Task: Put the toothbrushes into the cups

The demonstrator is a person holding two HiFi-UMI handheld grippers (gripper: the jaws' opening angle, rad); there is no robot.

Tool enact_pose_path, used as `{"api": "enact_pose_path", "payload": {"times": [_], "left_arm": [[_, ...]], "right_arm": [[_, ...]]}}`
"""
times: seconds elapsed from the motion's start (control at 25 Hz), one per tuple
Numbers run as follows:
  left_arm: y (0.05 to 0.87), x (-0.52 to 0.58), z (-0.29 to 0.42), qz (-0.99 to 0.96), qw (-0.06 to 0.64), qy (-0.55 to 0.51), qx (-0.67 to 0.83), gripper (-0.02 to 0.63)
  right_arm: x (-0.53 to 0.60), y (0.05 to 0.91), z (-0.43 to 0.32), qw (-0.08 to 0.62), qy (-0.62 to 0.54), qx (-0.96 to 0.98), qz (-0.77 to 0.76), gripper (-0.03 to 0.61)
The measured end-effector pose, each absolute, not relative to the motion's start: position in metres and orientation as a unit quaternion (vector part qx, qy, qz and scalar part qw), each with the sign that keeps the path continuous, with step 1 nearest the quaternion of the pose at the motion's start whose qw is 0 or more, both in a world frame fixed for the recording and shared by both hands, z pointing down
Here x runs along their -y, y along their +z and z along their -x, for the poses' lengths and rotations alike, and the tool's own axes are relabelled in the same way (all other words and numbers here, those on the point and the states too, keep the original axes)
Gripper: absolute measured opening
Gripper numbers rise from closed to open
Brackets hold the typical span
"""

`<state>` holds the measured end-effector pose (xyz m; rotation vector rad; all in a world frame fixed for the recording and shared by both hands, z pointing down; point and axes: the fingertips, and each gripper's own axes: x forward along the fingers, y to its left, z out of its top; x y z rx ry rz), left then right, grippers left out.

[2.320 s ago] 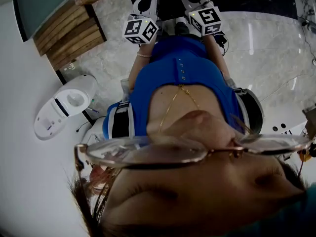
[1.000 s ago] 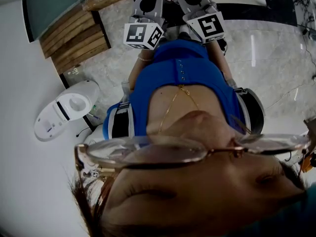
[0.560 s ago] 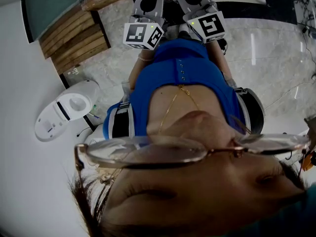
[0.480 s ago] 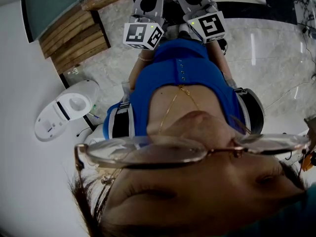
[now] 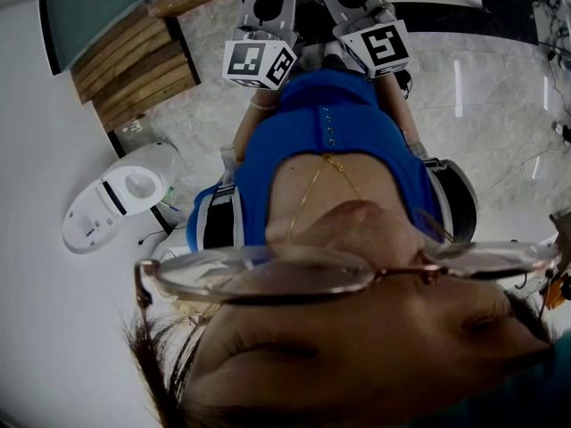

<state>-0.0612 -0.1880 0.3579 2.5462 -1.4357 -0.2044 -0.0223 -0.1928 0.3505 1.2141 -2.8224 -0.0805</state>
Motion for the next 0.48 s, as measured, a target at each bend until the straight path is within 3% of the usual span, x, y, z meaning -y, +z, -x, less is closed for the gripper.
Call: {"api": "enact_pose_path", "payload": {"times": [0.48], "left_arm": [[0.3579,0.1879,0.0602,-0.865,0.109,-0.069,0.486,0.003]], "right_arm": [[0.1918,0.3511,0.0221,0.038,-0.024,0.918,-0.395,0.0]]}}
